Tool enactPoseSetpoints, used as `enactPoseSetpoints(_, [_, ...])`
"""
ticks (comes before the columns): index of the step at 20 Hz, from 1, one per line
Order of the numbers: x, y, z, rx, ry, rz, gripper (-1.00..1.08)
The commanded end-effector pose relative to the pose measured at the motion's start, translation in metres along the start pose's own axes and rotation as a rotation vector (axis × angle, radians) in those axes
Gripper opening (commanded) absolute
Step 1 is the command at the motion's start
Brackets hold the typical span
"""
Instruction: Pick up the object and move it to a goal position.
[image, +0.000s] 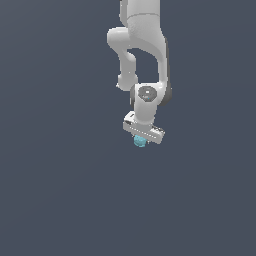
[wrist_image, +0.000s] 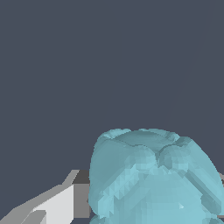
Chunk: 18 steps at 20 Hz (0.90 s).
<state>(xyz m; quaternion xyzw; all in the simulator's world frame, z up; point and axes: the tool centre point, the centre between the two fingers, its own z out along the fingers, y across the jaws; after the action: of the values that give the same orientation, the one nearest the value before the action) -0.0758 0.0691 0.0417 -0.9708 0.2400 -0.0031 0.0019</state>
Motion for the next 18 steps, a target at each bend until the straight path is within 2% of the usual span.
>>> enactPoseSetpoints(1, [0.004, 0.000, -0.003, 0.009, 0.010, -0.004, -1.00])
enactPoseSetpoints(8, [0.032, -0.001, -0.026, 0.066, 0.075, -0.035, -1.00])
enactPoseSetpoints(18, [0.087, 0.000, -0.084, 0.197, 0.221, -0.105, -1.00])
